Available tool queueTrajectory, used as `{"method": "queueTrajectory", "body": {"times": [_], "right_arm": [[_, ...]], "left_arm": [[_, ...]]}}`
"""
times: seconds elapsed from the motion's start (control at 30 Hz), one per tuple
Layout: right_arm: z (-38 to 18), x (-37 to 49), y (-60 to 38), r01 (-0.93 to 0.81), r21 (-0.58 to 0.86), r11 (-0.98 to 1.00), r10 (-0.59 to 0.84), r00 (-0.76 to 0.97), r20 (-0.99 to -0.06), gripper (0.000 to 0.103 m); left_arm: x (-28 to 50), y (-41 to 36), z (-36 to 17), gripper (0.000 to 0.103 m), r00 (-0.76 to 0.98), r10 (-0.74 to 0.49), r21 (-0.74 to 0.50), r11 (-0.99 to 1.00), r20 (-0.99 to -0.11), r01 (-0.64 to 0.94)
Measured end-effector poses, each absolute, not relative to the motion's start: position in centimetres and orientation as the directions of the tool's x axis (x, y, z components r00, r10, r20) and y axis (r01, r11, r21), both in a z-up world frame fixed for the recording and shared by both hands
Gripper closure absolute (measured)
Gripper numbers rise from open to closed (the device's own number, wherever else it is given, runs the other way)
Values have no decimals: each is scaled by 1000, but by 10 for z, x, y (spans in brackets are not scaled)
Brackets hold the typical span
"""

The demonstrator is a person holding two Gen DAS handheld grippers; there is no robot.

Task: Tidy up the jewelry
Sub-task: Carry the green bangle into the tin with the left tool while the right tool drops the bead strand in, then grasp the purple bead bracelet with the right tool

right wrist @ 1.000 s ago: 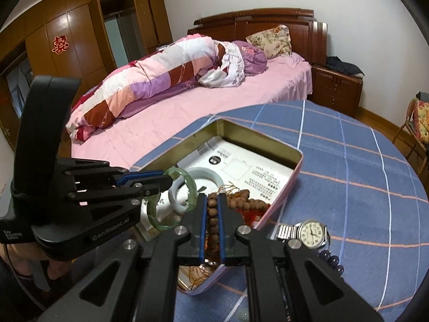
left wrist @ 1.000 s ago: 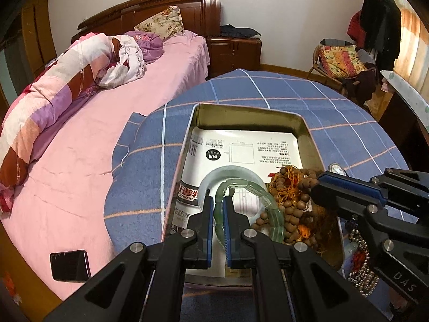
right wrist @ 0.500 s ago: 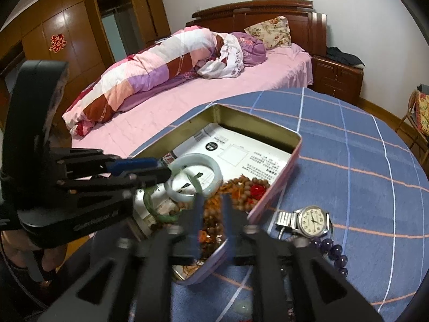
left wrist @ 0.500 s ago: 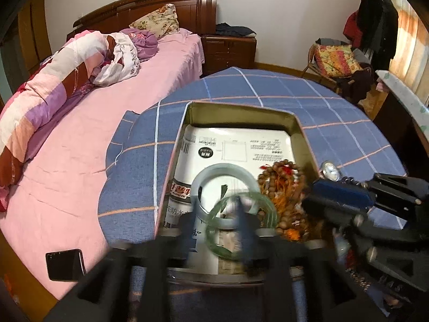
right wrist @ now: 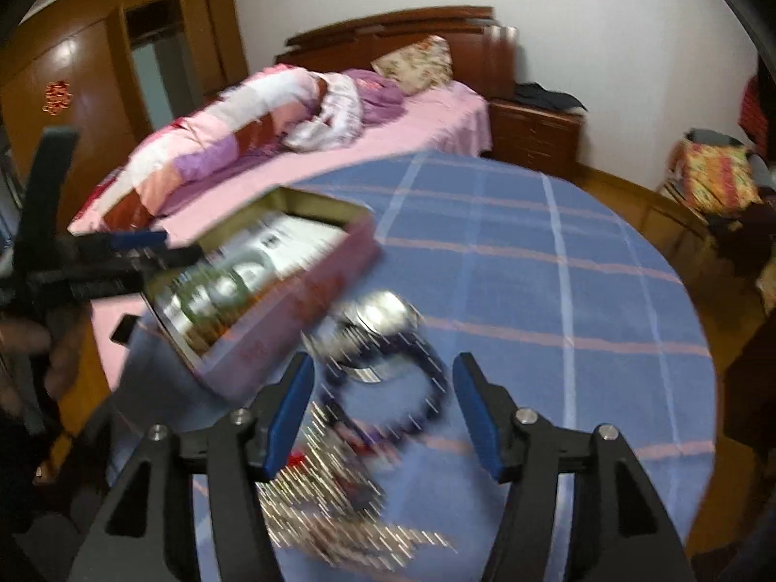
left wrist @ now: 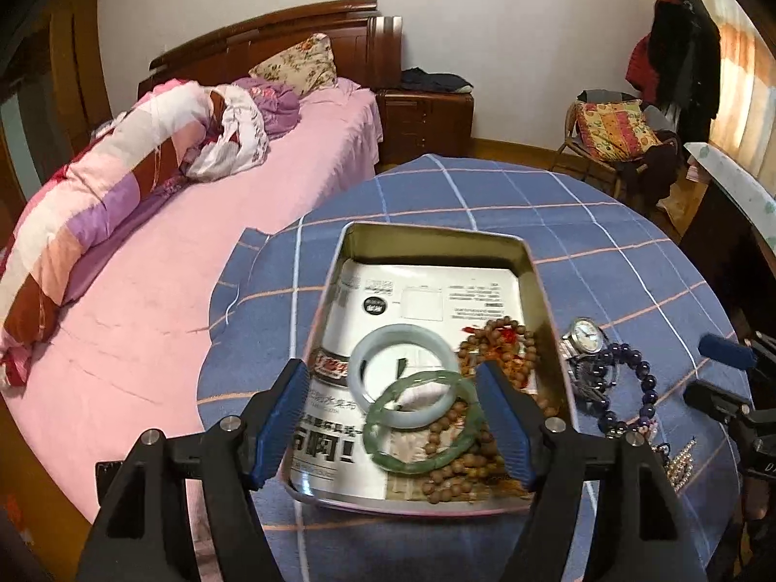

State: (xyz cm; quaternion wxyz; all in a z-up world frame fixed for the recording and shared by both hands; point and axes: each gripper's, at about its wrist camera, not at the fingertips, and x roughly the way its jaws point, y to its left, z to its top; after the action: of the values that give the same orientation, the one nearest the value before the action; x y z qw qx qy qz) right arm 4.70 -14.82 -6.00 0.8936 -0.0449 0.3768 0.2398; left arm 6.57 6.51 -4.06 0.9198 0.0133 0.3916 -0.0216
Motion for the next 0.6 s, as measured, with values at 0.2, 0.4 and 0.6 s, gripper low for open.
{"method": "queueTrajectory", "body": {"times": [0.2, 0.4, 0.6], "right_arm": [[-79, 26, -169, -448, 90, 889, 365, 578, -730, 40], [-88, 19, -161, -490, 94, 867, 393, 555, -733, 47], [-91, 40, -160, -461, 117, 880, 389, 556, -734, 54]], "left_arm": [[53, 35, -39, 32, 706, -15, 73, 993, -708, 94], [50, 23, -43, 32, 694, -16, 74, 992, -720, 99], [44, 7, -42, 32, 699, -42, 74, 988, -714, 136]]}}
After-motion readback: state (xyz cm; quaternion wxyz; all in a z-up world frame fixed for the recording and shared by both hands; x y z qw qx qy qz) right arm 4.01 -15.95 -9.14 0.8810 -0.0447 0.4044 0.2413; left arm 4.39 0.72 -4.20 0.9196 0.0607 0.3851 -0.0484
